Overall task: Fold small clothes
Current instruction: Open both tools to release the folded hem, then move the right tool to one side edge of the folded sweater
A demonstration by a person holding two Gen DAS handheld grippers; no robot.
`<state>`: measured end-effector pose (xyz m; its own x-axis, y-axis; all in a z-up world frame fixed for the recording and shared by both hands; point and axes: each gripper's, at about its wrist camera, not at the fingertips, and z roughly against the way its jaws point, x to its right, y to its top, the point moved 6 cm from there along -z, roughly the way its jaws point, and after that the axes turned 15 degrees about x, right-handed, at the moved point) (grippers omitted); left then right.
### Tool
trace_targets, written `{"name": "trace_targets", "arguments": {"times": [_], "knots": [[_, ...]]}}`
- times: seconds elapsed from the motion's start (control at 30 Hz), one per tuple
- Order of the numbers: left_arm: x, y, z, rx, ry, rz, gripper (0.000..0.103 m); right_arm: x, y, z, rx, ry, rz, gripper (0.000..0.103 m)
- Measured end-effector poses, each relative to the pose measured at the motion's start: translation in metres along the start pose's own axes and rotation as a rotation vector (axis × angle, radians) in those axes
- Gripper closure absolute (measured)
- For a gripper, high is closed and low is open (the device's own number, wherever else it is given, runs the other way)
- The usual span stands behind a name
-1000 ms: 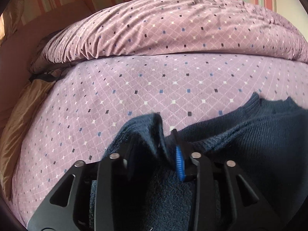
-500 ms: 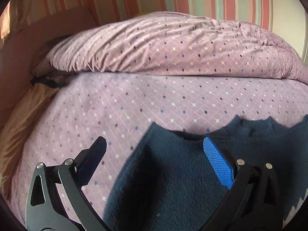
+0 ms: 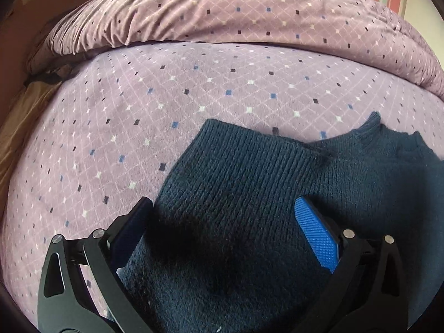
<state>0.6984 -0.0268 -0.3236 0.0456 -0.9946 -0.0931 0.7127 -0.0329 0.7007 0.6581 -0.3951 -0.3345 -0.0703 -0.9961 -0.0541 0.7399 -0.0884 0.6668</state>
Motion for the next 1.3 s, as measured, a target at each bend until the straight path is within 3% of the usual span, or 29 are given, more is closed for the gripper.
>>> {"name": "trace_targets", "arguments": {"times": [0.1, 0.27, 0.37, 0.47, 0.63, 0.73, 0.8, 0.9, 0.93, 1.07, 1.3], "knots": [[-0.002, 0.003, 0.007, 0.003, -0.002, -0.002, 0.003, 0.0, 0.003, 0.011, 0.016, -0.002, 0.008, 0.002], [0.002, 0.005, 0.062, 0.094, -0.024, -0.081, 0.003, 0.012, -0.007, 0.082, 0.137, -0.017, 0.023, 0.002], [0.011, -0.017, 0.114, 0.183, -0.039, -0.184, 0.003, 0.012, -0.032, 0.124, 0.176, -0.009, 0.017, 0.002], [0.008, -0.048, 0.143, 0.207, -0.027, -0.205, 0.003, -0.008, -0.055, 0.148, 0.193, 0.024, 0.044, 0.002], [-0.004, -0.1, 0.146, 0.169, 0.007, -0.184, 0.003, -0.058, -0.105, 0.154, 0.177, 0.027, 0.182, 0.002], [-0.023, -0.123, 0.132, 0.131, 0.002, -0.142, 0.003, -0.056, -0.134, 0.132, 0.108, -0.013, 0.241, 0.002], [-0.034, -0.127, 0.126, 0.097, -0.046, -0.055, 0.003, -0.05, -0.142, 0.123, 0.11, 0.02, 0.226, 0.001], [-0.036, -0.121, 0.136, 0.092, -0.04, -0.019, 0.003, -0.049, -0.132, 0.13, 0.091, 0.029, 0.199, 0.002], [-0.035, -0.118, 0.142, 0.107, -0.035, -0.021, 0.003, -0.046, -0.124, 0.141, 0.12, 0.048, 0.161, 0.002], [-0.011, -0.103, 0.179, 0.209, -0.061, -0.046, 0.003, -0.018, -0.113, 0.178, 0.211, -0.025, 0.148, 0.002], [0.066, -0.095, 0.191, 0.228, -0.133, -0.092, 0.003, 0.084, -0.149, 0.204, 0.174, -0.046, -0.093, 0.002]]}}
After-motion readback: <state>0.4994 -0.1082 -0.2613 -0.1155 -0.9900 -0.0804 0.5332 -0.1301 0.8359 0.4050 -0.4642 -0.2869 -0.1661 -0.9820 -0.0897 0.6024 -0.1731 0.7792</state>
